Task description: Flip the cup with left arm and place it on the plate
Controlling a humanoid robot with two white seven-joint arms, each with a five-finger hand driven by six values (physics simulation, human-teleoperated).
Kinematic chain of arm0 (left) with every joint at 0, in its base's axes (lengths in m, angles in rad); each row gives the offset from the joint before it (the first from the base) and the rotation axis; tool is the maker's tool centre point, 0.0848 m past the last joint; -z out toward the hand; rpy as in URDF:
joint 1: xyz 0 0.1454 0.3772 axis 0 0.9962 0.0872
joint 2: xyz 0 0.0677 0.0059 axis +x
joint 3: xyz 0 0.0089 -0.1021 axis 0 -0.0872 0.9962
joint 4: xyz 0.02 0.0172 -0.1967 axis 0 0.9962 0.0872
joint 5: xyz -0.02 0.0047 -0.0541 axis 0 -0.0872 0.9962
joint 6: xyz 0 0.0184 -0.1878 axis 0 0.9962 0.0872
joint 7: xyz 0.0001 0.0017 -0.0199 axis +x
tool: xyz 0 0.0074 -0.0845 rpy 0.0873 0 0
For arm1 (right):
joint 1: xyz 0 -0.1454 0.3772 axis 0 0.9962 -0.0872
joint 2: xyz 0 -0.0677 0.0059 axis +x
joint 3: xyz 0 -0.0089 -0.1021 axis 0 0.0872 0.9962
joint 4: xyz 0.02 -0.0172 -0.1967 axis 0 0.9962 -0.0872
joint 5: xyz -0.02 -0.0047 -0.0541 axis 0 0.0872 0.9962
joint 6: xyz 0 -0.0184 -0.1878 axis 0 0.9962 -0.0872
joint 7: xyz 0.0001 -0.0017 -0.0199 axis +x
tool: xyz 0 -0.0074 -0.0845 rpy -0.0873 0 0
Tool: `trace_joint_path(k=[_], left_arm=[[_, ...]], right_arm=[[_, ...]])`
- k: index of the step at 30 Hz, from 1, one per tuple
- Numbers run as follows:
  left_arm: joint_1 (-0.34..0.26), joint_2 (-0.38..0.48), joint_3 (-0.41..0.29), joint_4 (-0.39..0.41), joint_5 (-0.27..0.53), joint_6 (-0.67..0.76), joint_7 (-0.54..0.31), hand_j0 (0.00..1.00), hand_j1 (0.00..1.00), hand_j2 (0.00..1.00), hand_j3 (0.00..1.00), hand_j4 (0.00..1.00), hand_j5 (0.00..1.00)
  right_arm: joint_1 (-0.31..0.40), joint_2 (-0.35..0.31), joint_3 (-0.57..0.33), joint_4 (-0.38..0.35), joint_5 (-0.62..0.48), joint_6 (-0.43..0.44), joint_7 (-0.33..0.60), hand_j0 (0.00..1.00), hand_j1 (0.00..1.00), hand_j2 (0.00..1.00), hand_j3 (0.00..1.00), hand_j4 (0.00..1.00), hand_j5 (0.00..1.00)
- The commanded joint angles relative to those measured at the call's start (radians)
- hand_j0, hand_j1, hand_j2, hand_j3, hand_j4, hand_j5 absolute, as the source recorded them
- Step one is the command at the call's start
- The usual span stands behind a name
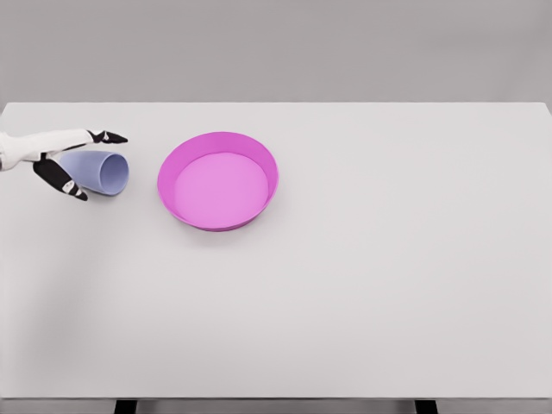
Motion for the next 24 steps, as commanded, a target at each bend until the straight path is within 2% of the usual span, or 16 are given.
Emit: trace_joint_path(k=[1,8,13,20,23,24], left_arm=[[0.0,-0.012,0.0,0.031,-0.003,0.002,0.0,1.0,1.0,1.0,1.0,1.0,1.0],[-0.009,-0.018,-0.002,0.04,-0.006,0.002,0.0,1.0,1.0,1.0,1.0,1.0,1.0],[-0.021,-0.041,-0.002,0.081,-0.044,0.002,0.0,1.0,1.0,1.0,1.0,1.0,1.0],[-0.021,-0.06,-0.004,0.087,-0.056,0.038,0.0,1.0,1.0,1.0,1.0,1.0,1.0],[-0.021,-0.06,-0.004,0.087,-0.055,0.045,0.0,0.93,0.93,0.93,0.93,0.93,0.93],[-0.021,-0.06,-0.004,0.087,-0.055,0.045,0.0,0.88,0.88,0.88,0.88,0.88,0.88]], right_arm=[[0.0,0.0,0.0,0.0,0.001,-0.001,0.0,1.0,1.0,1.0,1.0,1.0,1.0],[0.0,0.0,0.0,0.0,0.0,-0.001,0.0,1.0,1.0,1.0,1.0,1.0,1.0],[0.0,0.0,0.0,0.0,0.0,-0.001,0.0,1.0,1.0,1.0,1.0,1.0,1.0],[0.0,0.0,0.0,0.0,0.0,0.001,0.0,1.0,1.0,1.0,1.0,1.0,1.0],[0.0,0.0,0.0,0.0,0.0,-0.001,0.0,1.0,1.0,1.0,1.0,1.0,1.0],[0.0,0.0,0.0,0.0,0.001,-0.001,0.0,1.0,1.0,1.0,1.0,1.0,1.0]])
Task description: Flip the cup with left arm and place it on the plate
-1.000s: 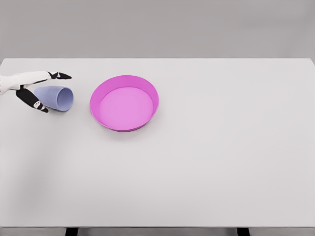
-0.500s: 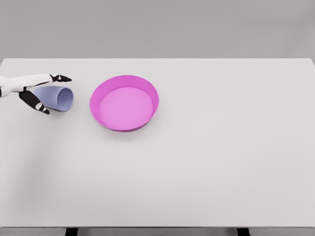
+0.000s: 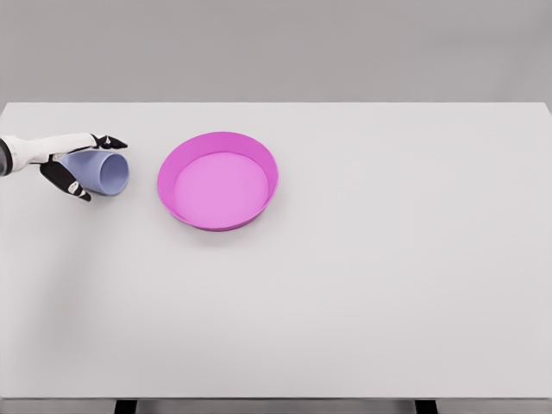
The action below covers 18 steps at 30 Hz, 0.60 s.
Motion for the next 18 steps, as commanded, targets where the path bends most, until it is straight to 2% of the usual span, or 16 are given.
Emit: trace_joint_path(k=[1,8,12,14,16,18], left_arm=[[0.0,-0.002,0.0,0.0,0.003,0.008,0.0,0.86,0.86,0.86,0.86,0.86,0.86],[0.002,-0.006,0.001,0.0,0.011,0.032,0.0,0.73,0.73,0.73,0.73,0.73,0.73],[0.003,-0.005,0.008,-0.009,0.026,0.031,0.0,0.71,0.71,0.71,0.71,0.71,0.71],[0.009,0.003,0.011,-0.023,0.085,0.022,0.0,0.72,0.72,0.72,0.72,0.72,0.72],[0.014,0.018,0.012,-0.089,0.169,0.019,0.0,0.71,0.71,0.71,0.71,0.71,0.71],[0.015,0.081,0.0,-0.151,0.305,0.015,0.0,0.7,0.7,0.7,0.7,0.7,0.7]], right_arm=[[0.0,0.0,0.0,0.0,0.0,0.0,0.0,1.0,1.0,1.0,1.0,1.0,1.0],[0.0,0.0,0.0,0.0,0.0,0.0,0.0,1.0,1.0,1.0,1.0,1.0,1.0],[0.0,0.0,0.0,0.0,0.0,0.0,0.0,1.0,1.0,1.0,1.0,1.0,1.0],[0.0,0.0,0.0,0.0,0.0,0.0,0.0,1.0,1.0,1.0,1.0,1.0,1.0],[0.0,0.0,0.0,0.0,0.001,0.001,0.0,1.0,1.0,1.0,1.0,1.0,1.0],[0.0,0.0,0.0,0.0,0.001,0.0,0.0,1.0,1.0,1.0,1.0,1.0,1.0]])
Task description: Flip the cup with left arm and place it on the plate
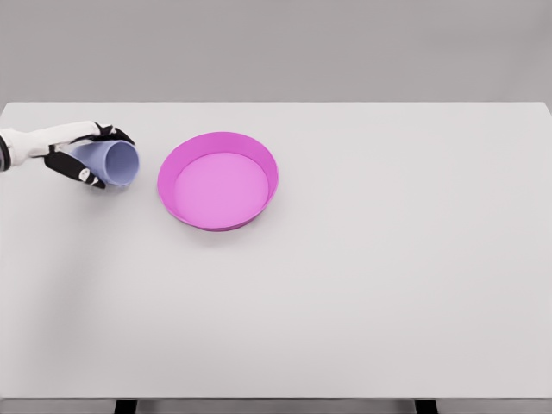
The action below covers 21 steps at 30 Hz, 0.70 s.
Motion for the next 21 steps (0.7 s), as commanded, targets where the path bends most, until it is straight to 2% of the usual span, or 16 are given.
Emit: trace_joint_path(k=[1,4,8,10,12,13,16,18,21], left_arm=[[0.0,0.058,-0.004,-0.077,0.16,-0.004,0.0,0.69,0.69,0.69,0.69,0.69,0.69],[0.006,0.08,-0.004,-0.112,0.255,-0.011,0.0,0.69,0.69,0.69,0.69,0.69,0.69],[0.028,0.084,-0.004,-0.187,0.449,-0.019,0.0,0.61,0.61,0.61,0.61,0.61,0.61],[0.037,0.078,-0.004,-0.224,0.586,-0.012,0.0,0.56,0.56,0.56,0.56,0.56,0.56],[0.037,0.075,-0.004,-0.236,0.64,-0.01,0.0,0.55,0.55,0.55,0.55,0.55,0.55],[0.04,0.072,-0.004,-0.25,0.701,-0.008,0.0,0.55,0.55,0.55,0.55,0.55,0.55],[0.044,0.029,-0.015,-0.27,0.822,0.007,0.0,0.54,0.54,0.54,0.54,0.54,0.54],[0.067,-0.021,-0.024,-0.273,0.922,0.03,0.0,0.54,0.54,0.54,0.54,0.54,0.54],[0.074,-0.08,-0.024,-0.273,0.948,0.114,0.0,0.54,0.54,0.54,0.54,0.54,0.54]], right_arm=[[0.0,0.0,0.0,0.0,0.0,0.0,0.0,1.0,1.0,1.0,1.0,1.0,1.0],[0.0,0.0,0.0,0.0,0.001,0.0,0.0,1.0,1.0,1.0,1.0,1.0,1.0],[0.0,0.0,0.0,0.0,0.0,0.0,0.0,1.0,1.0,1.0,1.0,1.0,1.0],[0.0,0.0,0.0,0.0,0.001,0.001,0.0,1.0,1.0,1.0,1.0,1.0,1.0],[0.0,0.0,0.0,0.0,0.0,0.0,0.0,1.0,1.0,1.0,1.0,1.0,1.0],[0.0,0.0,0.0,0.0,0.0,0.001,0.0,1.0,1.0,1.0,1.0,1.0,1.0],[0.0,0.0,0.0,0.0,0.0,0.0,0.0,1.0,1.0,1.0,1.0,1.0,1.0],[0.0,0.0,0.0,0.0,0.0,0.0,0.0,1.0,1.0,1.0,1.0,1.0,1.0],[0.0,0.0,0.0,0.0,0.0,0.001,0.0,1.0,1.0,1.0,1.0,1.0,1.0]])
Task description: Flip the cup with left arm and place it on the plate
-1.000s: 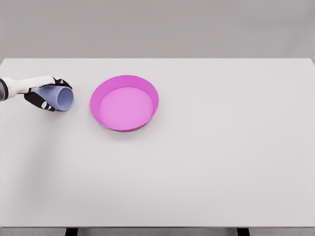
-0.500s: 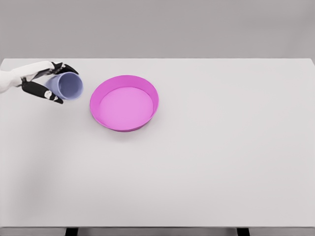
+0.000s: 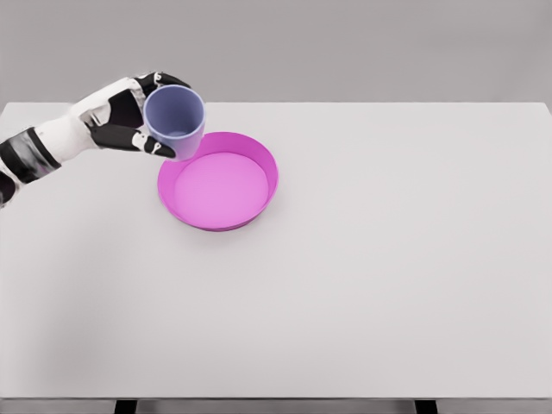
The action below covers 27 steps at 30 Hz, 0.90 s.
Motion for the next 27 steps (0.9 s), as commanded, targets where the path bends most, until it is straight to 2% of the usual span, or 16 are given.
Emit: trace_joint_path(k=[1,5,8,13,27], left_arm=[[0.002,-0.062,-0.001,-0.003,0.064,0.066,0.0,0.54,0.54,0.54,0.54,0.54,0.54],[0.02,-0.136,-0.003,0.023,0.067,0.086,0.0,0.54,0.54,0.54,0.54,0.54,0.54],[0.025,-0.137,-0.001,0.027,0.076,0.137,0.0,0.54,0.54,0.54,0.54,0.54,0.54],[0.022,-0.186,-0.003,0.141,0.079,0.141,0.0,0.54,0.54,0.54,0.54,0.54,0.54],[0.02,-0.202,-0.018,0.202,0.069,0.157,0.0,0.55,0.55,0.55,0.55,0.55,0.55]], right_arm=[[0.0,0.0,0.0,0.0,0.0,0.0,0.0,1.0,1.0,1.0,1.0,1.0,1.0],[0.0,0.0,0.0,0.0,0.0,0.0,0.0,1.0,1.0,1.0,1.0,1.0,1.0],[0.0,0.0,0.0,0.0,0.0,0.0,0.0,1.0,1.0,1.0,1.0,1.0,1.0],[0.0,0.0,0.0,0.0,0.0,0.0,0.0,1.0,1.0,1.0,1.0,1.0,1.0],[0.0,0.0,0.0,0.0,0.0,0.0,0.0,1.0,1.0,1.0,1.0,1.0,1.0]])
